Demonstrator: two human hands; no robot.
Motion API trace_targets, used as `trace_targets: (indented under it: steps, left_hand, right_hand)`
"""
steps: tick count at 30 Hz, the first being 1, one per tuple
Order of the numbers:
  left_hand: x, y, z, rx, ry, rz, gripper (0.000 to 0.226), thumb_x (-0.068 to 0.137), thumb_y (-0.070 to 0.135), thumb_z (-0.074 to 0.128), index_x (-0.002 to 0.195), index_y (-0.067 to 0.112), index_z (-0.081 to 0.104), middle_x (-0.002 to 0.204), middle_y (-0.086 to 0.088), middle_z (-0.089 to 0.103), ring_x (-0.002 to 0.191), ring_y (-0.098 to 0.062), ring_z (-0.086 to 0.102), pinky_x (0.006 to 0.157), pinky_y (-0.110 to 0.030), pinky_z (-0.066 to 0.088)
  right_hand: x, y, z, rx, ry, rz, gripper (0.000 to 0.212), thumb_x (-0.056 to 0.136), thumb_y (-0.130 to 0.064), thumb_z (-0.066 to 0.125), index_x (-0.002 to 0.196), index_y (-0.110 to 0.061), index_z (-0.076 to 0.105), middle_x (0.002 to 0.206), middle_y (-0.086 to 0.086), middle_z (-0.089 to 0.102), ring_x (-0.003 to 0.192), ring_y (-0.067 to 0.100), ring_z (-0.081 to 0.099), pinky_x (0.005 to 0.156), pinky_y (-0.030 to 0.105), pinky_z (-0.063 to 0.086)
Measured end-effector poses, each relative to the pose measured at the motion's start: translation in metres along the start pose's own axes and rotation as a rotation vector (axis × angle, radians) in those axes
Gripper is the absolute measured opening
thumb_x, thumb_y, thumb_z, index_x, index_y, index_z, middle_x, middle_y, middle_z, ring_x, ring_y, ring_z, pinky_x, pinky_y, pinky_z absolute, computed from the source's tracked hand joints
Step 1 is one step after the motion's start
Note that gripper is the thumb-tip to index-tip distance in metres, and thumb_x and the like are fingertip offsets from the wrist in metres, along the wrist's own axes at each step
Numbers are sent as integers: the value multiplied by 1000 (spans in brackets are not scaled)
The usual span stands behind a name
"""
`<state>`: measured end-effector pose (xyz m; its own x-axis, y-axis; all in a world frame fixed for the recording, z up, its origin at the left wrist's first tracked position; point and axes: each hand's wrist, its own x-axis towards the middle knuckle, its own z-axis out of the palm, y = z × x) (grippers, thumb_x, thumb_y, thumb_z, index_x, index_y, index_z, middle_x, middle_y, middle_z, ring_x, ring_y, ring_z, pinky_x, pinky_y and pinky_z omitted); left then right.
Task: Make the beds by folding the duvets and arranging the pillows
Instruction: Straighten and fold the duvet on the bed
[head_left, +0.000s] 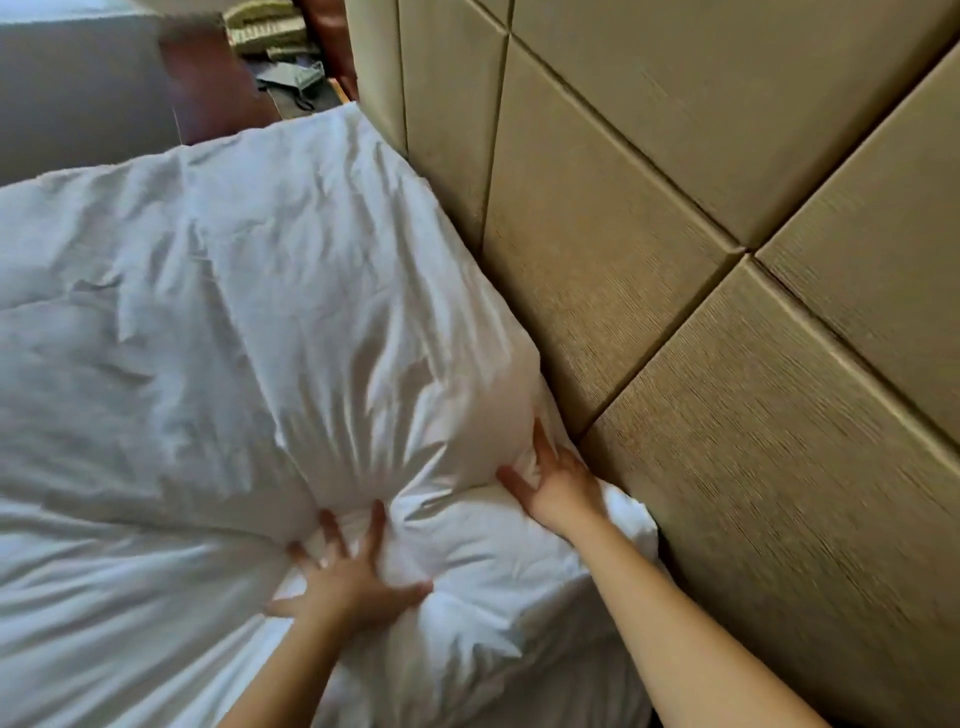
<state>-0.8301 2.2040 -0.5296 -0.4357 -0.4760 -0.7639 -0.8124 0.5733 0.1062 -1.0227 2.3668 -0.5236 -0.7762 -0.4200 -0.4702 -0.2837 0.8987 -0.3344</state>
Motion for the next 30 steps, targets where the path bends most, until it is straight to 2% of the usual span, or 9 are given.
trace_targets:
  steps: [2,5,7,10,12,17,22,26,30]
  left_hand:
    - [1,1,-13,101,-19,6,122,55,91,46,142,44,-23,152,-22,-26,141,-48,-8,108,-65,20]
    - [-33,15,4,262,412,245,85,79,70,41,145,18,29,147,-20,35,129,-34,42,97,-53,42]
    - [-62,16,43,196,476,442,70,86,67,26,132,18,46,133,-14,56,116,-28,56,86,-53,44]
    - [-77,-11,108,317,659,636,57,93,52,23,148,38,15,155,-7,21,144,-26,18,93,-60,27]
    - [-62,-23,125,392,782,669,60,91,34,28,148,42,9,156,-7,15,146,-30,5,92,-69,23]
    - [-47,0,110,360,684,563,72,76,14,35,146,27,25,117,-17,59,93,-40,59,68,-50,51]
    - [-50,9,72,179,540,488,64,48,18,68,108,26,47,68,1,65,51,-25,64,37,-29,47]
    - [-82,-2,65,96,688,665,29,58,31,50,86,28,44,62,4,62,62,-17,58,49,-30,43]
    - [-75,-18,96,283,365,609,49,44,26,69,86,29,44,66,10,60,62,-12,59,43,-28,46]
  right_hand:
    - [-3,1,-7,-9,3,32,104,65,-89,30,150,-33,9,147,10,37,133,31,37,108,39,32]
    - [-36,16,0,-35,324,166,81,74,-73,47,132,-16,47,119,15,57,112,35,53,96,41,40]
    - [-67,30,20,30,462,259,88,63,-77,45,114,-7,60,101,18,63,94,37,61,83,43,48]
    - [-95,41,43,351,381,548,126,47,-97,29,124,0,51,118,24,56,108,42,53,90,48,44]
    - [-91,45,43,574,219,817,127,49,-92,49,135,1,38,134,24,44,123,40,44,99,45,38]
    - [-64,60,45,999,142,910,93,59,-57,80,126,2,54,126,18,58,114,31,58,97,38,47]
    - [-73,60,22,1445,211,805,31,71,-10,78,97,3,67,85,11,67,74,27,64,62,23,55]
    - [-113,72,0,1847,121,545,44,61,-3,66,104,-8,69,101,8,71,87,24,68,77,35,52]
    - [-132,84,58,1595,271,884,63,45,-26,88,100,-4,66,111,16,66,79,27,64,72,38,54]
